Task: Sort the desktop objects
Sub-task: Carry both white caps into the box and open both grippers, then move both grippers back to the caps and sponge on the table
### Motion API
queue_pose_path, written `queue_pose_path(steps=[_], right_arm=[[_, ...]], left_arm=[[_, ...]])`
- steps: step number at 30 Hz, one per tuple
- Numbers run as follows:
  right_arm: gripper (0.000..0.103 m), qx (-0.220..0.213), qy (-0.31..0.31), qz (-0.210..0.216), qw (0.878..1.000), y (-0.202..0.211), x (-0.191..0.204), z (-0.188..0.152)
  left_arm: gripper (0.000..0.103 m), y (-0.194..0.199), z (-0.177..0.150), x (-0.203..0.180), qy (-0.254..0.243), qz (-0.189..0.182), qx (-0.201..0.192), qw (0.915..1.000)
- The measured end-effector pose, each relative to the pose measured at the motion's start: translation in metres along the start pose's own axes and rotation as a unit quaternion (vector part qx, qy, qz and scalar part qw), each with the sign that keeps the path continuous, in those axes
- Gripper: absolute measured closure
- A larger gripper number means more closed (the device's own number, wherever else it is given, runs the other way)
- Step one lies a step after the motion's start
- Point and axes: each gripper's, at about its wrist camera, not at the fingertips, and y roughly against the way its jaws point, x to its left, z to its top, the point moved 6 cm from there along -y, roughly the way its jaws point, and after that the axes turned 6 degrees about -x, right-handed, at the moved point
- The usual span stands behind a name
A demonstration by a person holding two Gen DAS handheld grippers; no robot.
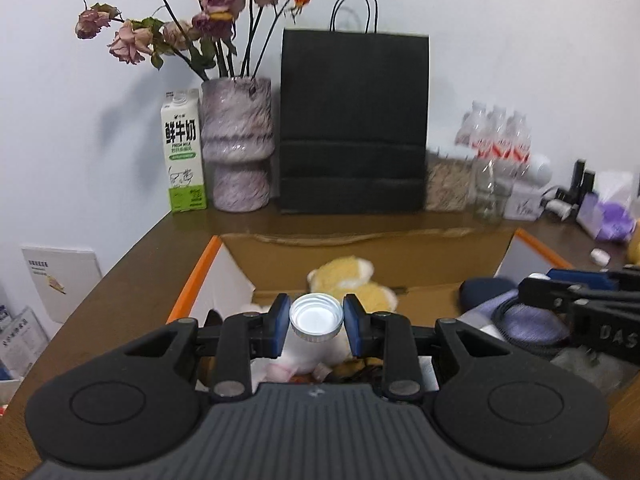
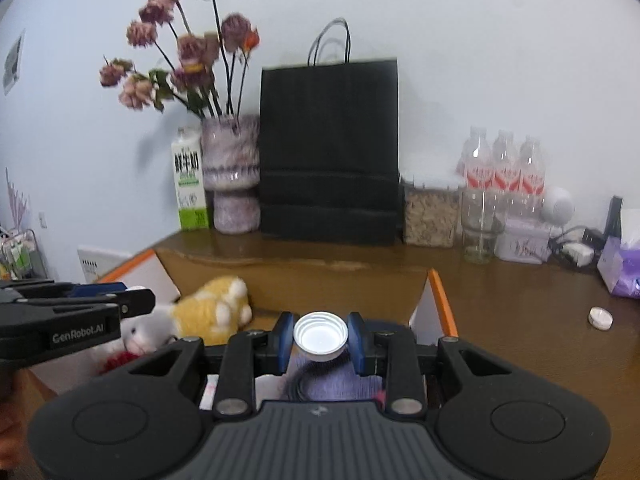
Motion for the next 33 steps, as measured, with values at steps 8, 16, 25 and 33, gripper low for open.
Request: queue_pose_path(steps=[8, 16, 25, 33], right_arm=[[0.067, 0.006, 0.0, -0.006, 1.0, 0.002, 0.0, -0.006], [0.0, -0.044, 0.018, -0.035, 0.998, 0.02, -0.001, 0.003], [0.0, -0.048, 0.027, -0.03, 0.998, 0.025, 0.003, 0.004], [0.0, -0.051, 0.014, -0.021, 0.998, 0.03, 0.002, 0.006]], left_arm=[[0.061, 0.0, -0.006, -0.009, -0.028, 0.006, 0.002, 0.9996], [0.0, 0.014, 0.002, -0.006, -0.029, 0.03, -0.04, 0.9984], [0.0, 0.016, 0.004, -0.003, -0.022, 0.031, -0.039, 0.9985], [0.0, 0.026, 0.009, -0.006, -0.016, 0.025, -0.051, 0.9983]])
